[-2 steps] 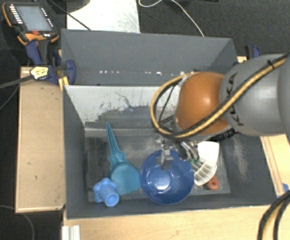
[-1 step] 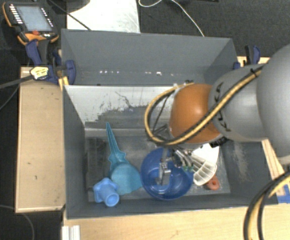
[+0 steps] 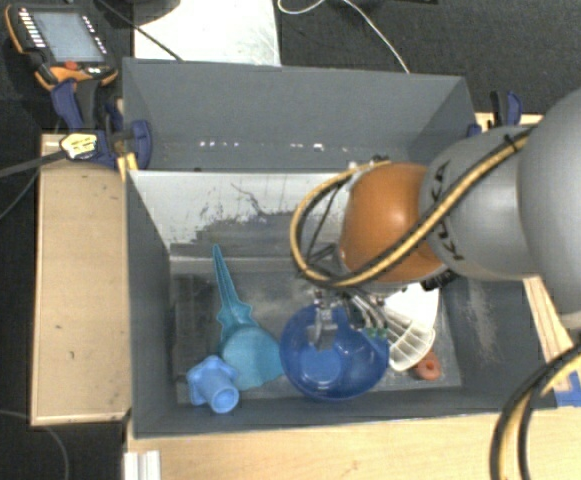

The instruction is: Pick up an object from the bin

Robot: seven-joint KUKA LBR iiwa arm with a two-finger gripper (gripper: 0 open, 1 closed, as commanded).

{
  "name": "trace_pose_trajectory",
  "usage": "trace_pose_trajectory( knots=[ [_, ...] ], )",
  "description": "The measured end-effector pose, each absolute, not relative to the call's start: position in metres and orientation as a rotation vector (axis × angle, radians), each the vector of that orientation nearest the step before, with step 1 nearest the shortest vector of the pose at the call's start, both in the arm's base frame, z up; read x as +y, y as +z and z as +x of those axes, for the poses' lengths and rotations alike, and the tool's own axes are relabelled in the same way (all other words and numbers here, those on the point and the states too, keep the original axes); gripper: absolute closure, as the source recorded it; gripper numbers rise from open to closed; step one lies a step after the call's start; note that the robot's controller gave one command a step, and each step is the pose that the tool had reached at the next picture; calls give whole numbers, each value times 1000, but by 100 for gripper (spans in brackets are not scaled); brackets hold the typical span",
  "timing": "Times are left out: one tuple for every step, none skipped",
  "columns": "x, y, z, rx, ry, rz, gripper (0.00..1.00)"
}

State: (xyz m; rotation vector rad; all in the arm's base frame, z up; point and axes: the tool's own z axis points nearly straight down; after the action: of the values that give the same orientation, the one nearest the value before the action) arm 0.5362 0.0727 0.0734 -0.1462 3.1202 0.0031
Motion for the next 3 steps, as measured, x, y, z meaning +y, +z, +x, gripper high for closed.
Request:
trace_pose_trajectory(
  knots=[
    [73,73,536,3120,3,-145,100],
    [75,161,528,3123,3,-155,100],
    [74,103,538,3113,5,-142,100]
  ],
)
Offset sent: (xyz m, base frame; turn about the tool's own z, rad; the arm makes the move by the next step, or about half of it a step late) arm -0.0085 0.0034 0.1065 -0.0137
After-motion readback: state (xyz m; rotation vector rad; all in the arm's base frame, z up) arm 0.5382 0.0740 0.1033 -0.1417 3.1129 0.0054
